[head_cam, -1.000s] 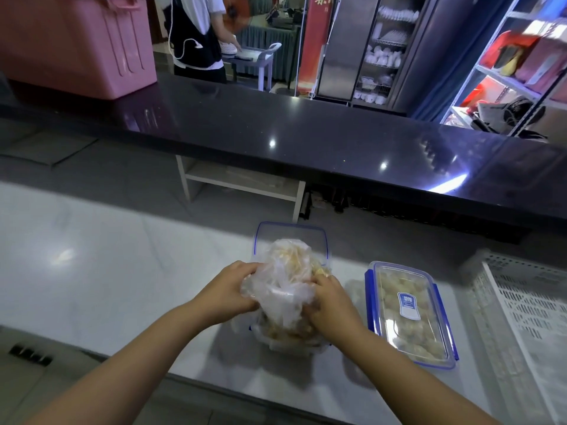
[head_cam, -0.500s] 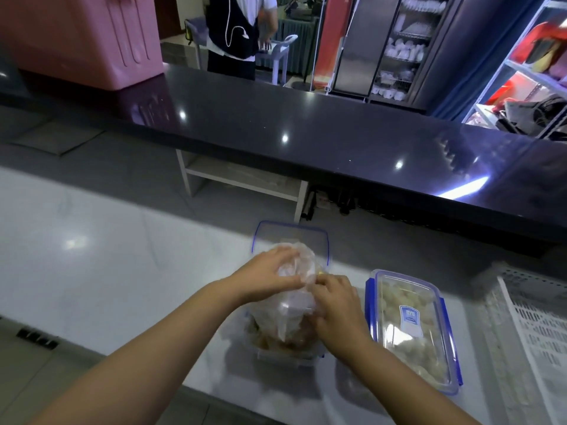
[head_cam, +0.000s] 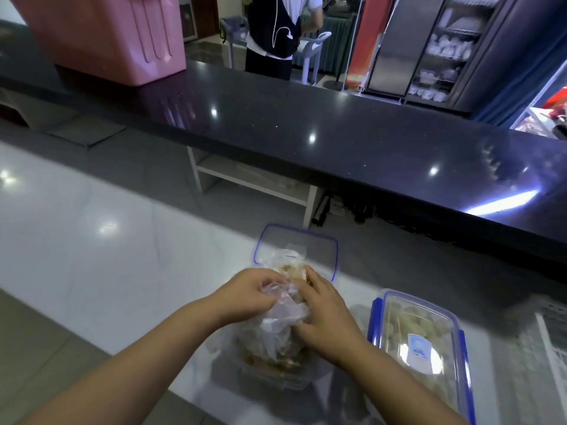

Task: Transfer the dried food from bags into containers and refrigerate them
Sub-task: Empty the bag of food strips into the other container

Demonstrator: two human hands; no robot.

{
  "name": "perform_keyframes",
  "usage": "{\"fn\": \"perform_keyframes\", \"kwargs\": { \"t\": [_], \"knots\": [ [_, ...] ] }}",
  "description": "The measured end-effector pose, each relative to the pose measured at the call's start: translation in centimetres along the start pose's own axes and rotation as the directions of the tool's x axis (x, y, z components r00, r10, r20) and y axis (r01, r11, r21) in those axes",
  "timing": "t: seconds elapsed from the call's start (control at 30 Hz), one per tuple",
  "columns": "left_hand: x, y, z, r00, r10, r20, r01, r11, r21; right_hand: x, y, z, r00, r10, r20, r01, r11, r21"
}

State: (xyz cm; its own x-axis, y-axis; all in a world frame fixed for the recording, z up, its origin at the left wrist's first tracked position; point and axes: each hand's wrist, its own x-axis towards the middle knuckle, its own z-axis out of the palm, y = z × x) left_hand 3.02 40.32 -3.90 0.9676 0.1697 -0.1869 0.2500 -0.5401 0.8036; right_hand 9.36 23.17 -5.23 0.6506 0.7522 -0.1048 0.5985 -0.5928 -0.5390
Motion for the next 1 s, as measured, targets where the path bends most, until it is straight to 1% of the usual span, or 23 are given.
{"fn": "perform_keyframes", "kwargs": {
  "t": [0.07,0.13,0.17,0.23,0.3,0.33,0.37,0.47,0.53,0.6,0.7,0.73,0.77,0.8,0.83,0.9,0.93,1.0],
  "knots": [
    [-0.2,-0.1,-0.1,0.996,0.048,-0.076,-0.049,0.999,-0.017,-0.5,-0.1,-0.4,0.997,-0.078,-0.005,0.078,0.996,-0.052],
    [-0.4,-0.4,-0.1,0.986,0.091,-0.142,-0.082,0.994,0.072,-1.0,-0.1,-0.9,0.989,-0.146,-0.006,0.145,0.983,-0.115],
    [-0.6,-0.6,-0.1,0.985,0.087,-0.146,-0.07,0.991,0.117,-1.2,-0.1,-1.1,0.987,-0.162,-0.008,0.159,0.977,-0.139],
    [-0.6,-1.0,0.2,0.994,0.021,-0.11,-0.006,0.991,0.137,-1.0,0.0,-1.4,0.989,-0.145,-0.019,0.141,0.978,-0.156],
    [-0.5,-1.1,0.5,0.997,-0.034,-0.065,0.039,0.996,0.081,-0.6,-0.1,-1.3,0.996,-0.086,-0.014,0.084,0.993,-0.083],
    [-0.5,-1.0,0.7,0.998,-0.035,-0.048,0.037,0.998,0.057,-0.3,-0.3,-1.1,0.998,-0.063,0.009,0.064,0.997,-0.039],
    [-0.4,-0.8,0.8,0.999,-0.026,-0.032,0.028,0.999,0.044,-0.1,-0.5,-0.9,0.997,-0.058,0.043,0.059,0.998,-0.024],
    [-0.4,-0.7,0.9,0.999,0.011,0.042,-0.011,1.0,0.007,0.1,-1.0,-0.5,0.991,-0.061,0.122,0.076,0.991,-0.115],
    [-0.6,-0.6,0.8,0.993,0.046,0.109,-0.047,0.999,0.012,0.0,-1.2,-0.8,0.988,-0.024,0.154,0.047,0.988,-0.149],
    [-0.5,-0.6,0.7,0.981,0.101,0.163,-0.11,0.993,0.046,-0.1,-1.4,-0.8,0.985,-0.008,0.172,0.038,0.985,-0.171],
    [0.0,-0.7,0.7,0.955,0.156,0.253,-0.199,0.967,0.156,0.4,-1.4,-0.5,0.986,0.006,0.167,0.027,0.98,-0.196],
    [0.1,-1.0,0.8,0.952,0.156,0.265,-0.21,0.959,0.19,0.5,-1.5,-0.4,0.986,0.012,0.165,0.022,0.979,-0.204],
    [0.2,-1.3,0.9,0.956,0.147,0.255,-0.199,0.962,0.188,0.5,-1.7,-0.4,0.987,0.019,0.162,0.015,0.978,-0.21],
    [0.2,-1.5,0.8,0.965,0.131,0.227,-0.164,0.977,0.133,0.4,-1.9,-0.6,0.988,0.025,0.155,0.007,0.979,-0.205],
    [0.1,-1.6,0.6,0.976,0.103,0.19,-0.109,0.994,0.019,0.2,-2.0,-0.8,0.989,0.034,0.142,-0.007,0.983,-0.186],
    [-0.5,-1.7,-0.6,0.993,0.052,0.109,-0.025,0.973,-0.231,-0.3,-2.4,-1.3,0.996,0.046,0.078,-0.039,0.995,-0.096],
    [-0.9,-1.7,-1.4,0.996,0.041,0.082,-0.014,0.952,-0.307,-0.6,-2.5,-1.6,0.998,0.057,0.027,-0.056,0.998,-0.026],
    [-1.5,-1.9,-2.8,0.992,0.064,0.107,-0.023,0.938,-0.346,-1.0,-3.0,-2.0,0.986,0.146,-0.086,-0.124,0.968,0.219]
  ]
}}
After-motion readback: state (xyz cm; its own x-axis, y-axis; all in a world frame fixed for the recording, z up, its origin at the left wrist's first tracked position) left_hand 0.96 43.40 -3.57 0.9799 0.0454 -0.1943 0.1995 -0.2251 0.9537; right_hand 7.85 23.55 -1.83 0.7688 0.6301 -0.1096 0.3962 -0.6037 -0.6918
